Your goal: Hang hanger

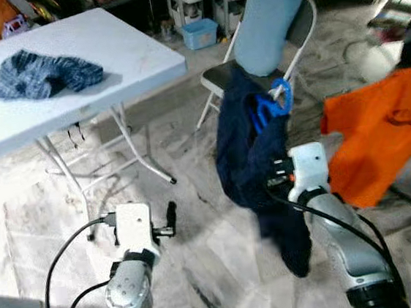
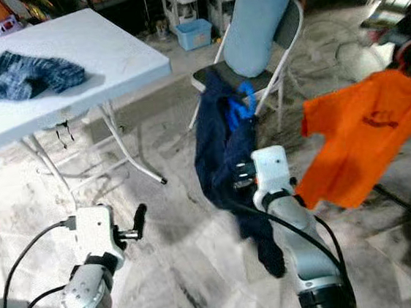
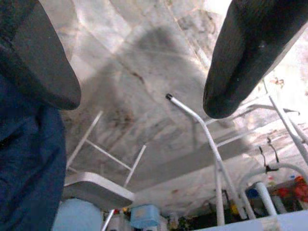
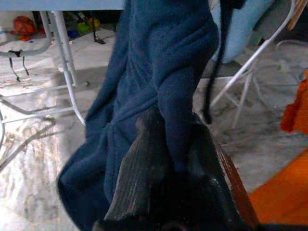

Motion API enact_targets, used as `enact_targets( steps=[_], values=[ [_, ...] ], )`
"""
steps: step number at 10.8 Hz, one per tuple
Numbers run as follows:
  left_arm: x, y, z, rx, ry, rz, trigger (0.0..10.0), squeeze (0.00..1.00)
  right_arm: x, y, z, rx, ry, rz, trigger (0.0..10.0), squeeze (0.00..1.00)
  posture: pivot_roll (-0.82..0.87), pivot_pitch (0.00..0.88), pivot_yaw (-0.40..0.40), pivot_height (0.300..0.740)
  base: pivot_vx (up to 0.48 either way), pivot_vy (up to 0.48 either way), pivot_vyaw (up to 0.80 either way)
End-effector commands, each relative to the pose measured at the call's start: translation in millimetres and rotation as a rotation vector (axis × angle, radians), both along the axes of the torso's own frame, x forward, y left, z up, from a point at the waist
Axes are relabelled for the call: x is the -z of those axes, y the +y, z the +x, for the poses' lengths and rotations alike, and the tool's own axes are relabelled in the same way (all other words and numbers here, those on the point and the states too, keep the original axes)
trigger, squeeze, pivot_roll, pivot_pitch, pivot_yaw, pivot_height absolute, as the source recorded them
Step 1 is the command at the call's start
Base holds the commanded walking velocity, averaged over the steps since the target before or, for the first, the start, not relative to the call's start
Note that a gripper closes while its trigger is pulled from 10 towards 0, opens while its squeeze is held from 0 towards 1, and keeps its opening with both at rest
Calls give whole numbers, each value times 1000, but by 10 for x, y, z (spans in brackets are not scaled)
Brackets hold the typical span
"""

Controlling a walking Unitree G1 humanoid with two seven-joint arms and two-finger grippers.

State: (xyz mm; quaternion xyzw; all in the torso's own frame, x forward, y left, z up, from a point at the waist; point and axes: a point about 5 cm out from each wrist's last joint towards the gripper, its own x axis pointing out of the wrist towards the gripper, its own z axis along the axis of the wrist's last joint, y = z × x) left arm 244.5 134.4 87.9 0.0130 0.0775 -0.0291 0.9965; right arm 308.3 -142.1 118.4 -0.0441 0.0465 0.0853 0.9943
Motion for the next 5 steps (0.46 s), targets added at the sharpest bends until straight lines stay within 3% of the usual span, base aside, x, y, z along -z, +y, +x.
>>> enact_targets(
  steps=[1, 3, 5],
  values=[
    [1, 36, 11, -9, 7, 10, 10000, 0, -102, 53, 11, -19, -52, 14, 10000, 0, -8, 75, -12, 740, -322, 0, 0],
    [-3, 30, 16, -7, 5, 14, 10000, 0, -96, 69, 8, -28, -49, 16, 10000, 0, -8, 76, -11, 740, -294, 0, 0],
    [1, 32, 22, -9, 5, 17, 10000, 0, -87, 116, -3, -61, -42, 36, 10000, 0, -7, 77, -10, 740, 0, 0, 0]
  ],
)
